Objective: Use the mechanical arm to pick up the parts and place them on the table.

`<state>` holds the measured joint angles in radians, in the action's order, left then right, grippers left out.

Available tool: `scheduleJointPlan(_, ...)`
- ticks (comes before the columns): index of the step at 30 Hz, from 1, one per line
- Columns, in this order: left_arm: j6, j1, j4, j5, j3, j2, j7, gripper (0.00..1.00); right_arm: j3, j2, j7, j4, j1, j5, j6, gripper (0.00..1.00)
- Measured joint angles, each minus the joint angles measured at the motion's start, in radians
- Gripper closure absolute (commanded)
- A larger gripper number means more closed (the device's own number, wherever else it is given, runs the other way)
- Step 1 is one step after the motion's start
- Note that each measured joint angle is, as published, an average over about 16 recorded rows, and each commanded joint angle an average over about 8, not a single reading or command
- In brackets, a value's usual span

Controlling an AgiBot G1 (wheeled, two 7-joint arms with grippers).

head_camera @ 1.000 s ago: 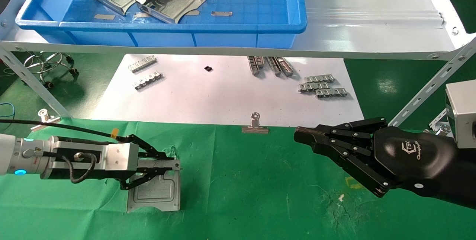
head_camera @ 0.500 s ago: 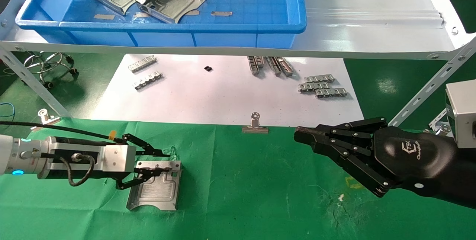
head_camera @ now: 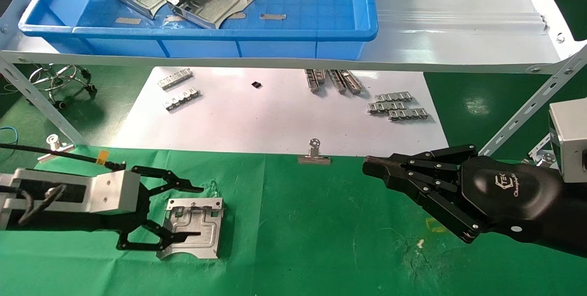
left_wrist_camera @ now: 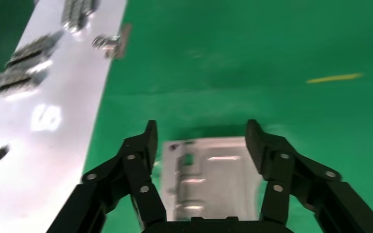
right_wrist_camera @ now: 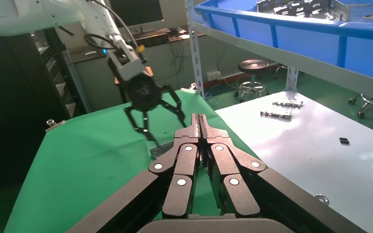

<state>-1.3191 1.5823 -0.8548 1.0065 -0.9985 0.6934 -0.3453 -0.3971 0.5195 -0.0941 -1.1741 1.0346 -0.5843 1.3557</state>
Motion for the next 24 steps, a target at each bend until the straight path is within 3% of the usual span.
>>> scheduleJointPlan(2, -0.012, -0.010, -0.018, -0.011, 0.016, -0.007, 0.026, 0.00, 0.000, 0.000, 0.000, 0.000, 0.000, 0.000, 0.000, 0.07)
scheduleJointPlan(3, -0.017, -0.016, -0.026, -0.016, 0.024, -0.010, 0.037, 0.00, 0.000, 0.000, 0.000, 0.000, 0.000, 0.000, 0.000, 0.00)
scheduleJointPlan(24, -0.075, -0.197, -0.174, -0.112, 0.280, -0.036, 0.222, 0.00, 0.000, 0.000, 0.000, 0.000, 0.000, 0.000, 0.000, 0.00)
